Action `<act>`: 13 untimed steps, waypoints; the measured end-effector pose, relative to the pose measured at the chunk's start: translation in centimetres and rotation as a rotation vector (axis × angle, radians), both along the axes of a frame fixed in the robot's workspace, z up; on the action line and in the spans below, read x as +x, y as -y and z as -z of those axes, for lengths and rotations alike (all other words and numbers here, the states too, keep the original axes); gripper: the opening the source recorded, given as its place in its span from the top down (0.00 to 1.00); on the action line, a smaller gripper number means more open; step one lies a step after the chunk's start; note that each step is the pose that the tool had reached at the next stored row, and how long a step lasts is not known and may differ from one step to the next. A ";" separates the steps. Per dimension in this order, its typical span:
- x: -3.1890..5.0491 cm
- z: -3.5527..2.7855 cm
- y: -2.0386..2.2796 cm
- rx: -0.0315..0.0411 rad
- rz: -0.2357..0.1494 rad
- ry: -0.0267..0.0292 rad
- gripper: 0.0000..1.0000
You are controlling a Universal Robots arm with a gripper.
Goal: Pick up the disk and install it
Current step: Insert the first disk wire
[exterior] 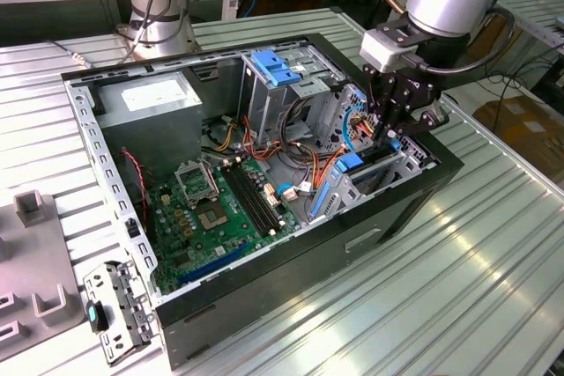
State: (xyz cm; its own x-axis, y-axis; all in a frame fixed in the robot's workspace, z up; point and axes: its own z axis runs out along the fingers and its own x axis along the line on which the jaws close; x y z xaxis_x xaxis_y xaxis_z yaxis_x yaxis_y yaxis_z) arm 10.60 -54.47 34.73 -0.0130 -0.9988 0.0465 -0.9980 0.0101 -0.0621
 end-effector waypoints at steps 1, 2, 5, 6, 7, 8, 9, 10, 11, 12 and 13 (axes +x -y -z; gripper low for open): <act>0.00 0.03 0.00 0.0000 0.000 0.0000 0.84; 0.00 0.05 0.00 0.0000 0.000 0.0000 0.84; 0.00 0.11 0.00 0.0001 0.000 0.0000 0.84; 0.00 0.13 0.00 0.0000 0.000 0.0000 0.84; 0.00 0.17 0.00 0.0000 0.000 0.0000 0.84; 0.00 0.20 0.00 0.0001 0.000 0.0000 0.84; 0.00 0.26 0.00 0.0002 0.000 0.0000 0.84; 0.00 0.37 0.00 0.0002 0.000 0.0000 0.84; 0.00 0.49 0.00 0.0001 0.000 0.0000 0.84; 0.00 0.53 0.01 0.0000 0.000 0.0000 0.84; 0.00 0.54 0.01 -0.0001 0.000 0.0000 0.84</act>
